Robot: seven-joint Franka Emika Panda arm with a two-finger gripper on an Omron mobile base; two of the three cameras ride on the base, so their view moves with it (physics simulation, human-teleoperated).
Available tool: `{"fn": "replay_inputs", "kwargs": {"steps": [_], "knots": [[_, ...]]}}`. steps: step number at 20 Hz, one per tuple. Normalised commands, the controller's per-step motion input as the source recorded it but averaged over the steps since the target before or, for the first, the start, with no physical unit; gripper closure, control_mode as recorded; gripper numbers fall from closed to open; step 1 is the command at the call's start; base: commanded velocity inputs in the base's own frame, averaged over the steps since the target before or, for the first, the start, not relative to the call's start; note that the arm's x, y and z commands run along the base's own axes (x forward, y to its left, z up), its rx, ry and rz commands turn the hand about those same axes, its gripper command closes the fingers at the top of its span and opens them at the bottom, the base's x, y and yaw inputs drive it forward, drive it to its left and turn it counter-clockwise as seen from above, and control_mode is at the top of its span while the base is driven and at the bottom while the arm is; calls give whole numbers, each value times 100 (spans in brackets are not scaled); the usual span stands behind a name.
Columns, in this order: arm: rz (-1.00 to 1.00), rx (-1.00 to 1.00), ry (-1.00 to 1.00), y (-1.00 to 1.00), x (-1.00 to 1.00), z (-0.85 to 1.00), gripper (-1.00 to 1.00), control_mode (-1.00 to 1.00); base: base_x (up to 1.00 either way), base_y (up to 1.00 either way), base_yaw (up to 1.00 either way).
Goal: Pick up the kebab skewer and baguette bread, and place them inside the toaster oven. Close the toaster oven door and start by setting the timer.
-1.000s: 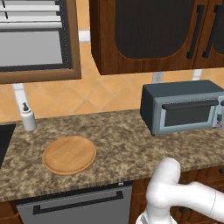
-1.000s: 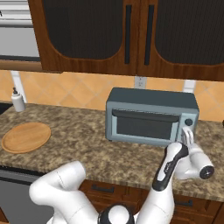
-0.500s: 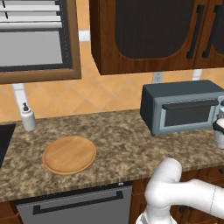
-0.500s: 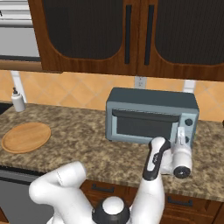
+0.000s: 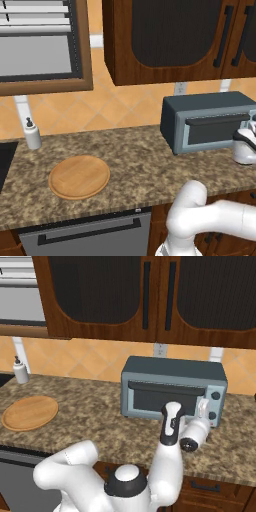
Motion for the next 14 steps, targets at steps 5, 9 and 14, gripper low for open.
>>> {"fn": "replay_inputs", "kwargs": {"steps": [5, 9, 14], "knots": [[-18, 22, 0, -8, 19, 9, 100, -100, 0, 0, 0], [-15, 24, 0, -29, 19, 0, 100, -100, 0, 0, 0], [-13, 21, 0, -54, 8, 0, 100, -100, 0, 0, 0]]}}
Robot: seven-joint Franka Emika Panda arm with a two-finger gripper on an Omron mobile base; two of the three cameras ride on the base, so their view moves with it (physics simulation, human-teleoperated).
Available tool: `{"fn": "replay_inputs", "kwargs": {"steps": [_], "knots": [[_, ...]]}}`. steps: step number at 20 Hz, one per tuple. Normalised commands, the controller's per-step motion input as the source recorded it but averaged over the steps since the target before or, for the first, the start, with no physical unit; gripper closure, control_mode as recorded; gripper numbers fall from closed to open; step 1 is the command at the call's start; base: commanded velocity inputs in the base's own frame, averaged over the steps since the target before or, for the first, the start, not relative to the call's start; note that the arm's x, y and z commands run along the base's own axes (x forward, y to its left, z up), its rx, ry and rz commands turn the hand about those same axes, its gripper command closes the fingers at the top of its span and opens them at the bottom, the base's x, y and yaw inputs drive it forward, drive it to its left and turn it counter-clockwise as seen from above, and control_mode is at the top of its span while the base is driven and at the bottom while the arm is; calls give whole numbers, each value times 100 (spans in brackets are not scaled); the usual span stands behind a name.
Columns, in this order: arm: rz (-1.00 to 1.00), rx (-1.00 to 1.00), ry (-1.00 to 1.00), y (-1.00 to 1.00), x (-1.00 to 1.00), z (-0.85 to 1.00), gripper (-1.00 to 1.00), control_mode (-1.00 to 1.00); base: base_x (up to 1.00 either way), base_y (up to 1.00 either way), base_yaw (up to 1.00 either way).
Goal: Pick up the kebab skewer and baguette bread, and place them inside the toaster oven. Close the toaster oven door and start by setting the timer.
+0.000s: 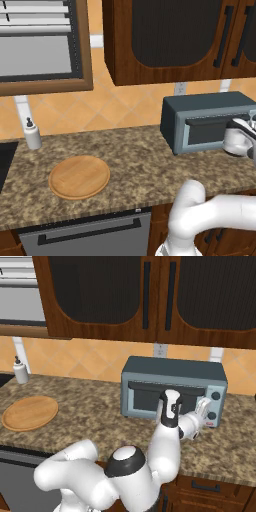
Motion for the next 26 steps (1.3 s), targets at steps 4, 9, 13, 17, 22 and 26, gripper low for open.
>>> {"fn": "replay_inputs", "kwargs": {"steps": [4, 9, 13, 17, 22, 26], "knots": [[-13, 20, 0, -70, 0, 0, 100, -100, 0, 0, 0], [-13, 18, 0, -93, -1, 0, 100, -100, 0, 0, 0], [-16, 16, 0, -100, 0, 0, 100, -100, 0, 0, 0], [-17, 16, 0, -99, 0, 0, 100, -100, 0, 0, 0], [-18, 17, 1, -76, -12, -28, 100, -100, 0, 0, 0], [-19, 20, 2, -79, -21, -43, 100, -100, 0, 0, 0]]}}
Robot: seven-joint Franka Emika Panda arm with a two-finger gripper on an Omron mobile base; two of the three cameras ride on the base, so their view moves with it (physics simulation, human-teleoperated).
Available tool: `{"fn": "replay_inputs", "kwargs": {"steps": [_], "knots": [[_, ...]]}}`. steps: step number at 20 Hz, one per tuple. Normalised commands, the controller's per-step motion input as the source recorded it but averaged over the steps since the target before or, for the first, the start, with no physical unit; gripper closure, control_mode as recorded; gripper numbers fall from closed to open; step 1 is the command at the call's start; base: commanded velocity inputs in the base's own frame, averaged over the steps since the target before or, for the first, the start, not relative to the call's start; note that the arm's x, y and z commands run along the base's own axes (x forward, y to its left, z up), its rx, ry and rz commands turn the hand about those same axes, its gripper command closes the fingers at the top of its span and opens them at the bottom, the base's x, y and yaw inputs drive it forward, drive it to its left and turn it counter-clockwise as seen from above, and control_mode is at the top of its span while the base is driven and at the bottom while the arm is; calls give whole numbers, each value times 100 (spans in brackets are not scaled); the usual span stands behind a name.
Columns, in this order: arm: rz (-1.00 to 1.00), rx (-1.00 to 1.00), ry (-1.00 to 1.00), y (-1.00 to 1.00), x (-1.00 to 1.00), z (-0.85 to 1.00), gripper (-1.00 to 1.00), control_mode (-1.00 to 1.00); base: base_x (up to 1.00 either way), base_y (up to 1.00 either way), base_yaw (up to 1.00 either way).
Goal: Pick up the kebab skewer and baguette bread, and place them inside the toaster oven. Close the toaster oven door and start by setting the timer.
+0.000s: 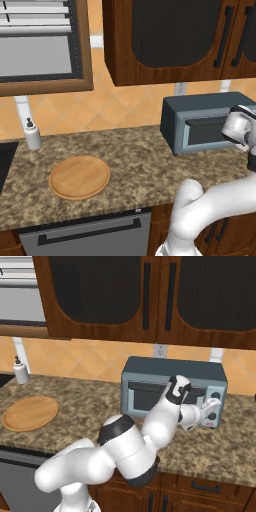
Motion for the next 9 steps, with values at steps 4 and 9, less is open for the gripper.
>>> {"fn": "replay_inputs", "kwargs": {"steps": [4, 9], "knots": [[-16, 19, 0, -77, -10, -38, 100, -100, 0, 0, 0], [-6, 8, 1, -61, 0, -18, 100, -100, 0, 0, 0]]}}
